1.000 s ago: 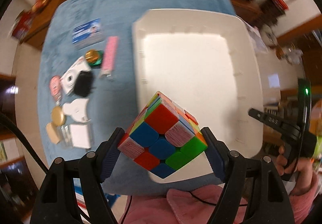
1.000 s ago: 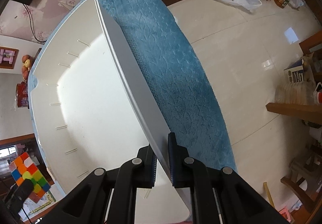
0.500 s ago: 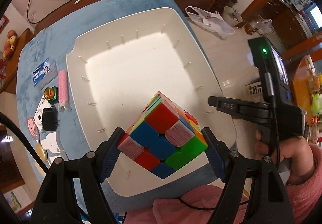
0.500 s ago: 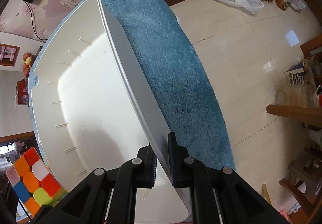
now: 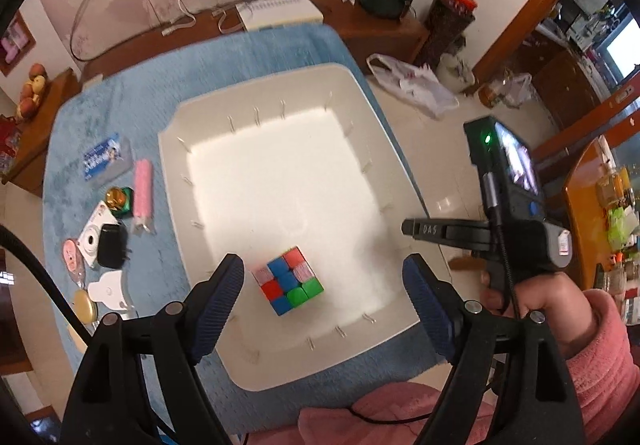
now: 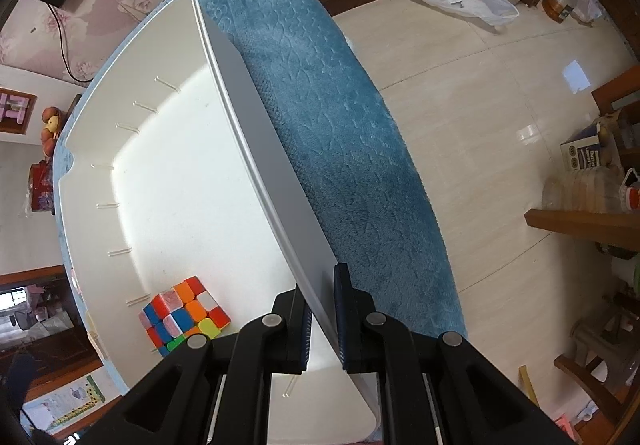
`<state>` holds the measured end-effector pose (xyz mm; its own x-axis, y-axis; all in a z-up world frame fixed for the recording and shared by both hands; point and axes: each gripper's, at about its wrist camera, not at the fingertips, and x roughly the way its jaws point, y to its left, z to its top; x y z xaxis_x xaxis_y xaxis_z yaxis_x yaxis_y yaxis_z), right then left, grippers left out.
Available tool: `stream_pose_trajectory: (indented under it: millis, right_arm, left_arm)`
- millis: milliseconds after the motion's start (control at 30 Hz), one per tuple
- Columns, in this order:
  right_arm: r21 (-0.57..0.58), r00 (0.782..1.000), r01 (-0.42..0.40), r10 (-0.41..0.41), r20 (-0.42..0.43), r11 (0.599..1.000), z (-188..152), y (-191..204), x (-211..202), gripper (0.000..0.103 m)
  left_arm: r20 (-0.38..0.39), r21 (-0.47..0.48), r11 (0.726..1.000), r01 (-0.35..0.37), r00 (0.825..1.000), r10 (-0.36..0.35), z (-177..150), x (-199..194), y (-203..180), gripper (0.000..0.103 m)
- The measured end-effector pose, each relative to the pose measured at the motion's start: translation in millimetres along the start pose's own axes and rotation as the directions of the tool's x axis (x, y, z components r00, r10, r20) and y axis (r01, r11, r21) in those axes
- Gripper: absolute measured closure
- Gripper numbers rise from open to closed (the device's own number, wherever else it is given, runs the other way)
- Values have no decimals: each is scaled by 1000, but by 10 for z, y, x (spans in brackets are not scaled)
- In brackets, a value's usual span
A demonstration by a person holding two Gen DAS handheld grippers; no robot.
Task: Organize rigid objects
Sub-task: 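Carry the cube over the white tray and release it inside, then move the left tool back to the white charger block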
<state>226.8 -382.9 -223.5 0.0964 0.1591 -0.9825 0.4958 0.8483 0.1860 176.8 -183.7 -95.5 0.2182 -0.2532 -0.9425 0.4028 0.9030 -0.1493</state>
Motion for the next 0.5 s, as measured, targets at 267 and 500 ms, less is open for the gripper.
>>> stream_pose_trajectory:
  millis: [267, 500]
  right_arm:
    - [-24, 999, 29, -28, 31, 999, -50, 59, -12, 93]
    - [-46, 998, 56, -54, 43, 997, -62, 125, -7, 93]
  left_arm:
    - [73, -110, 994, -22, 997, 30, -169, -176, 290, 19]
    - [110, -250, 965, -80, 988, 111, -438, -313, 698, 19]
